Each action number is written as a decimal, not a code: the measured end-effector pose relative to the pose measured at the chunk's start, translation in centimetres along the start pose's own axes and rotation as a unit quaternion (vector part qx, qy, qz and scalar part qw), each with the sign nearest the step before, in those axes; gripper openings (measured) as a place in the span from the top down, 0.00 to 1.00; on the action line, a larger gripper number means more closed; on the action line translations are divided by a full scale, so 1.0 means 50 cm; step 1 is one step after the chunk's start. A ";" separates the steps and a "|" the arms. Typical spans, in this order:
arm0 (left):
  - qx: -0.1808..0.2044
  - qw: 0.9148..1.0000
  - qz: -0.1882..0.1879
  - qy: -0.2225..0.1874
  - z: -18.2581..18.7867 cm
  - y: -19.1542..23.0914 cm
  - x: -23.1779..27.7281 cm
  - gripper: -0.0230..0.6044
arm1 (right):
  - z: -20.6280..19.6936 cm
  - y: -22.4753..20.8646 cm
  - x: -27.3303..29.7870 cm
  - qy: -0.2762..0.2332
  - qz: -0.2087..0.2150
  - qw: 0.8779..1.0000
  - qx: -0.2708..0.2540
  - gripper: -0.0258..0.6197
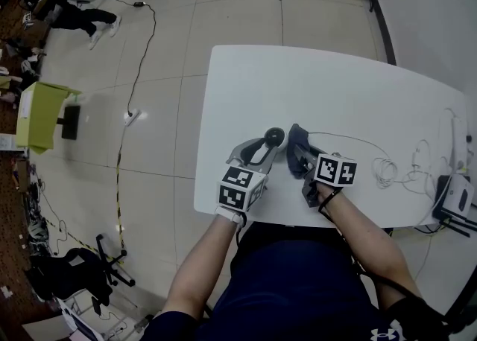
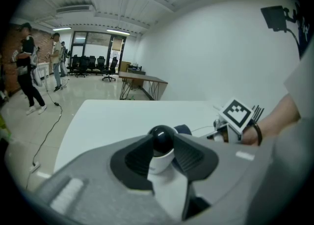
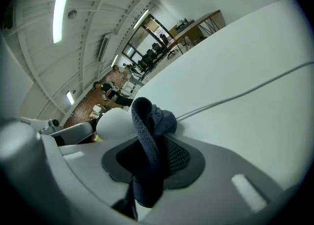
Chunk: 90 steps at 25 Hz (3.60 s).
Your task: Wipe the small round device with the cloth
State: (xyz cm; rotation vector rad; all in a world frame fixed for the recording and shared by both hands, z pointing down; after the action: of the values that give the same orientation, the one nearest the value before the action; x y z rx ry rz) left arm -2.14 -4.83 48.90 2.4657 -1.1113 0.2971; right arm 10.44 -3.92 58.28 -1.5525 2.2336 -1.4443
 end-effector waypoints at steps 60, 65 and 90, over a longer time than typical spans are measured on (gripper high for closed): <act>-0.016 0.999 -0.037 -0.019 0.016 -0.023 0.011 0.77 | 0.175 0.158 -0.079 -0.136 0.059 0.982 -0.118 0.81; 0.008 0.999 -0.018 -0.028 -0.005 -0.022 0.015 0.77 | 0.144 0.218 -0.037 -0.037 0.110 0.962 -0.248 0.81; -0.032 0.998 0.040 -0.026 -0.030 -0.023 0.016 0.77 | 0.100 0.043 0.087 0.154 0.143 0.936 -0.282 0.81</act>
State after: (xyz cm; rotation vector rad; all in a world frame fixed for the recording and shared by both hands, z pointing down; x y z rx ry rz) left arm -0.77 -4.01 50.20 2.3896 -1.2253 0.2185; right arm 9.37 -10.36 55.81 -1.0685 3.1077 -1.0771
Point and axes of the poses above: the fingertips, and each gripper's own axes: x forward along the fingers, y to its left, z out of its top, the point moved 4 cm from there along -x, backward along the fingers, and after that the axes turned 15 degrees about -y, right-handed, at the moved point
